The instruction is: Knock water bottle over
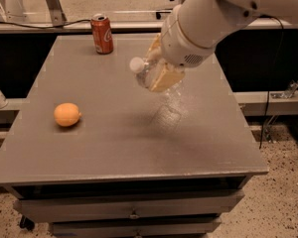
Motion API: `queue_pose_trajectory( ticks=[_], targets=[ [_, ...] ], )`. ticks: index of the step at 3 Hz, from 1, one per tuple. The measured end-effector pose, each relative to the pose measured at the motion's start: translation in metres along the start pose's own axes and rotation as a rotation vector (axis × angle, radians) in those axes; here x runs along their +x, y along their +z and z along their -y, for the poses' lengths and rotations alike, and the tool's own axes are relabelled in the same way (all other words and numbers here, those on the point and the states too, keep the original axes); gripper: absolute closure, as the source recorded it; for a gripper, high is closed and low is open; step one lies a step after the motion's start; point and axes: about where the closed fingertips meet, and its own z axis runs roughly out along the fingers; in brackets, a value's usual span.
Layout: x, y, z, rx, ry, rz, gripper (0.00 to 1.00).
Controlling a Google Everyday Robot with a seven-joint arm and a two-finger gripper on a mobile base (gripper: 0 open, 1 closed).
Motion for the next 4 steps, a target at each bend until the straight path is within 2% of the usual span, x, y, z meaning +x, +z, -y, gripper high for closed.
queue_pose_trajectory(
  ticks=[1,2,4],
  targets=[
    [-0.016,0.019,-0.027,-0.065,-0.079,0.003,1.0],
    [-0.035,0.033,-0.05,-0.122,-0.136,0.029,0.81],
    [-0.066,0.047,-0.077,-0.182,-0.185,0.097,0.36]
  ],
)
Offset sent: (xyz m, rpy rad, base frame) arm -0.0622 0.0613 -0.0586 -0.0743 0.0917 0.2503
